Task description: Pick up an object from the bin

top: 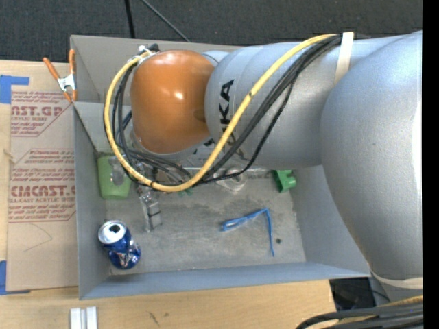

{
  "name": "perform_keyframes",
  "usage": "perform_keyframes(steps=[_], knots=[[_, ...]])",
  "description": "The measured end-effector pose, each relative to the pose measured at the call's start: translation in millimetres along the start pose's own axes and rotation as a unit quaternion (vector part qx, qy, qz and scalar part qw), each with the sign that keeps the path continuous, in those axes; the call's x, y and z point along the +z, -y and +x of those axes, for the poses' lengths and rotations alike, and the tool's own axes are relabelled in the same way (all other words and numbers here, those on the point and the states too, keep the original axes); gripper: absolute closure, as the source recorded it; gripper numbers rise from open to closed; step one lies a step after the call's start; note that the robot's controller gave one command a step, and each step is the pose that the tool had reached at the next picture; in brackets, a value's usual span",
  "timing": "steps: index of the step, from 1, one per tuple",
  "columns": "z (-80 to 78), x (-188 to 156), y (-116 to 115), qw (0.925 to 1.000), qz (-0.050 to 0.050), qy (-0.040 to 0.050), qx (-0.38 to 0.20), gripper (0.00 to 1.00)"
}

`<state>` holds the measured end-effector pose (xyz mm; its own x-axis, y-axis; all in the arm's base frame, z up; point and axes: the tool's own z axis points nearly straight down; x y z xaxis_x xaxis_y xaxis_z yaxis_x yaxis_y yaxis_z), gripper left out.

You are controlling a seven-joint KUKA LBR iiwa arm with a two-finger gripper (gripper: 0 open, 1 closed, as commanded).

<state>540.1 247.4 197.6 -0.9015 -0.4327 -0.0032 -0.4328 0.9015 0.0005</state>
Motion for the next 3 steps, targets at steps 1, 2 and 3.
perform_keyframes(steps=[1,2,3], knots=[[33.5,125.1,-15.8,0.9995,-0.001,-0.0055,0.03,0.0],[30.7,119.0,-13.6,0.9995,0.001,-0.0029,0.03,1.0],[30.5,120.0,-14.5,0.9995,0.0,-0.0011,0.03,0.0]])
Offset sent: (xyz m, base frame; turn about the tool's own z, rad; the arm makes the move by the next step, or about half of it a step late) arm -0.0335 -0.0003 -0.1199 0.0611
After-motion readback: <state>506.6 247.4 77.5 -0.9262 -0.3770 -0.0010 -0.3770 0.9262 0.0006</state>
